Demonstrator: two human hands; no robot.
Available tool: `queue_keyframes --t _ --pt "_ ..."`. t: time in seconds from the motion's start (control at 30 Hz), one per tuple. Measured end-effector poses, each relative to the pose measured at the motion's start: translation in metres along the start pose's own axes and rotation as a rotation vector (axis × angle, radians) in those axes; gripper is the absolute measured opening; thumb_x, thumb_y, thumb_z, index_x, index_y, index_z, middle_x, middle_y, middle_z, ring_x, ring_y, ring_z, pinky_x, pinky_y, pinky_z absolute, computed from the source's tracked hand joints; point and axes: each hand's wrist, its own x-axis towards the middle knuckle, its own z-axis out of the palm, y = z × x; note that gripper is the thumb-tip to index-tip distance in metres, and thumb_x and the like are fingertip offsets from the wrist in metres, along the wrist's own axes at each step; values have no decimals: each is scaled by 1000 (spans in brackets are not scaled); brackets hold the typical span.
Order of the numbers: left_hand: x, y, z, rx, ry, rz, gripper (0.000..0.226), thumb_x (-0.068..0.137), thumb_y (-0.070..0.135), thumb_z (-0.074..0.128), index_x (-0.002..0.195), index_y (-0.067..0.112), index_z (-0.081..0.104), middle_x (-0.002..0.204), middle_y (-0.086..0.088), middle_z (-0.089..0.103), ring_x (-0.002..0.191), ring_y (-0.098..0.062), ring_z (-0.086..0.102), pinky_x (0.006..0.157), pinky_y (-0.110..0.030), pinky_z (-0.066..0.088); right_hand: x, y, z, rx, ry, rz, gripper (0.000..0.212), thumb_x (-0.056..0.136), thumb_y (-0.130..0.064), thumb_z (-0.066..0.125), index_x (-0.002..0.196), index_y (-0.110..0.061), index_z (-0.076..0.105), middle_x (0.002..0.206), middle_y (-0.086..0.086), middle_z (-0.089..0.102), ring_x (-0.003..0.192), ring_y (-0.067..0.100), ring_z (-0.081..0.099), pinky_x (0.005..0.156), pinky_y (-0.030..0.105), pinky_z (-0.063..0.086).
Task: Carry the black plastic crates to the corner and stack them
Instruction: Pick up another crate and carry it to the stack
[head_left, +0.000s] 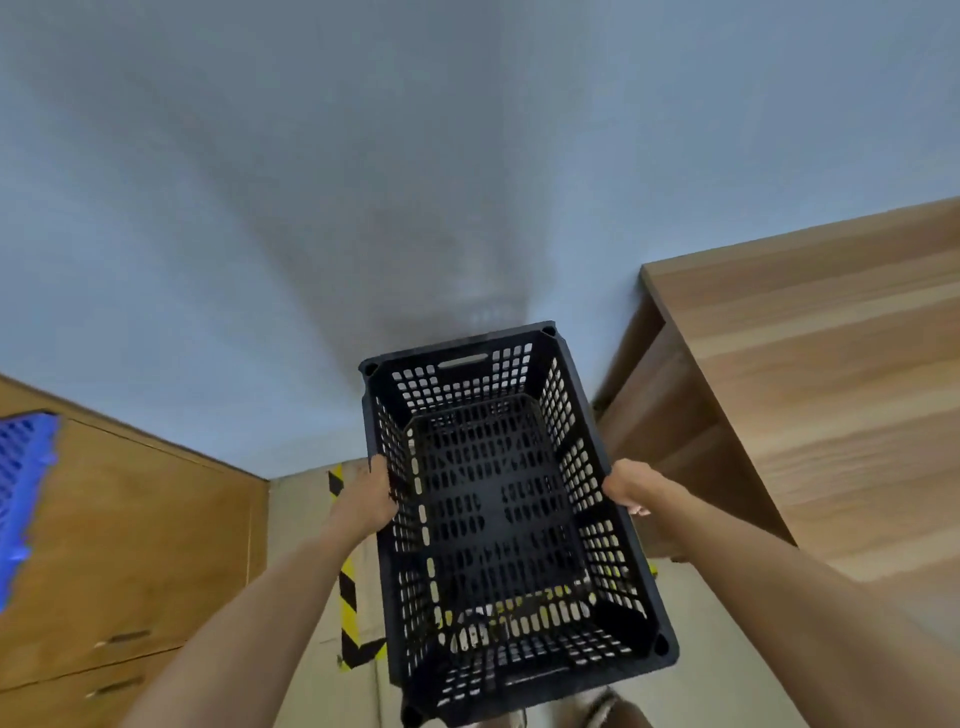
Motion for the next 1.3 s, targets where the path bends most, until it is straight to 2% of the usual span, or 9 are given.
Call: queue_keyframes --t 0.07,0.13,0.2,0.33,0.53,0.7,0.8,1.03,1.3 --pt "21 0 -5 25 -29 27 38 90 6 53 122 3 33 95 -12 57 78 -26 56 61 -34 46 16 -10 -3 -1 18 8 45 97 -25 38 131 1 49 128 20 58 113 36 59 97 43 50" --pt "43 -2 -3 75 -50 59 32 87 2 56 113 5 37 102 -12 53 87 -30 55 57 -26 36 34 -15 -2 -14 37 10 43 97 -28 39 129 -1 49 127 18 58 111 35 60 96 42 51" --pt "64 -5 6 66 -62 85 29 83 -3 56 98 10 35 99 -12 47 87 -31 53 54 -30 30 54 -19 -1 -29 37 15 39 97 -27 40 126 -3 51 124 16 59 108 34 60 91 39 51" --pt "105 -8 29 11 -7 63 31 82 -3 58 87 14 34 87 -5 44 83 -31 52 63 -33 38 102 -24 0 -75 -4 -2 21 96 -21 42 107 -8 53 106 10 60 103 32 62 84 36 50" --pt "150 -7 71 -33 23 -40 30 84 -1 59 94 18 38 93 -4 46 77 -27 52 64 -35 42 167 -17 14 -119 -22 -35 20 95 -19 46 107 -8 58 103 7 64 96 29 64 87 39 54" --pt "176 -22 82 -37 27 -86 29 80 -4 65 94 14 45 97 -6 50 88 -30 54 68 -34 39 199 -17 25 -193 29 -190 10 97 -24 52 100 -14 53 100 8 66 91 28 63 77 39 54" --pt "180 -23 78 -5 -1 -95 30 80 -2 69 93 14 47 95 -4 50 87 -28 51 69 -33 39 207 -17 18 -181 -26 -165 16 97 -26 56 96 -10 53 96 7 62 86 25 59 74 35 50" --pt "183 -24 80 24 12 -99 32 79 -3 71 91 15 47 93 -4 50 86 -28 52 67 -35 39 221 -19 11 -224 -64 -137 25 90 -33 66 105 -13 63 101 7 66 95 27 62 76 37 50" --pt "171 -22 83 22 20 -79 26 86 -1 59 104 11 46 99 -7 45 81 -30 52 66 -36 41 204 -19 24 -147 41 -155 14 93 -22 62 91 -8 60 92 11 65 86 28 63 80 42 56"
